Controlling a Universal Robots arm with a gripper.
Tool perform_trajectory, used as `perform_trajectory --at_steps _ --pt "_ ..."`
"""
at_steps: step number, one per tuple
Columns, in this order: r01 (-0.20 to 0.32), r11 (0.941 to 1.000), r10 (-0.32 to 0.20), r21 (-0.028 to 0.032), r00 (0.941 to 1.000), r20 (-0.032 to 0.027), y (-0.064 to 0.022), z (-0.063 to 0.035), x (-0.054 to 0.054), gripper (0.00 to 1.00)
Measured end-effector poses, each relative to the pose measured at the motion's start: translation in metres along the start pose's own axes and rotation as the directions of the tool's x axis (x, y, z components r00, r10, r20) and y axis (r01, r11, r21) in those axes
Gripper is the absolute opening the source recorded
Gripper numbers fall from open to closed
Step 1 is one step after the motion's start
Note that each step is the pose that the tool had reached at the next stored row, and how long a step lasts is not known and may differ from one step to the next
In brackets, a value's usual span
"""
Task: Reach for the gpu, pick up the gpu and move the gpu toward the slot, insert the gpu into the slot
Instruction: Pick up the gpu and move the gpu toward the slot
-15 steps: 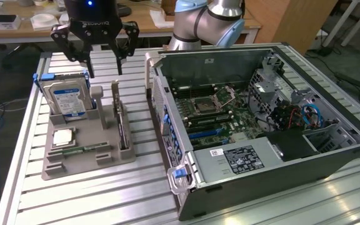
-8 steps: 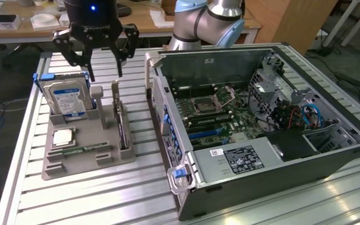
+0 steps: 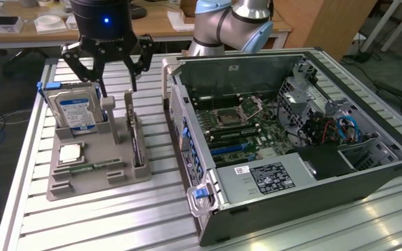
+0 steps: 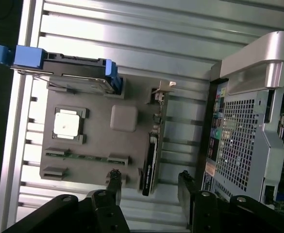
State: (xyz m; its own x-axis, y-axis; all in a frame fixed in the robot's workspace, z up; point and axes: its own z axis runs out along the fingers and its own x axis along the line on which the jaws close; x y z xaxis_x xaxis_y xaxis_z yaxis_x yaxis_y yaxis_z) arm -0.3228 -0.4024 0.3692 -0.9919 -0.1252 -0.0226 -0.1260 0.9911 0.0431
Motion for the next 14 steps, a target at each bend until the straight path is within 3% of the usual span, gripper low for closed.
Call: perform_trajectory --at_steps 14 --pt "0.018 0.9998 -0.018 -0.0005 0.9998 -0.0008 -0.0054 0.0252 0.001 0.59"
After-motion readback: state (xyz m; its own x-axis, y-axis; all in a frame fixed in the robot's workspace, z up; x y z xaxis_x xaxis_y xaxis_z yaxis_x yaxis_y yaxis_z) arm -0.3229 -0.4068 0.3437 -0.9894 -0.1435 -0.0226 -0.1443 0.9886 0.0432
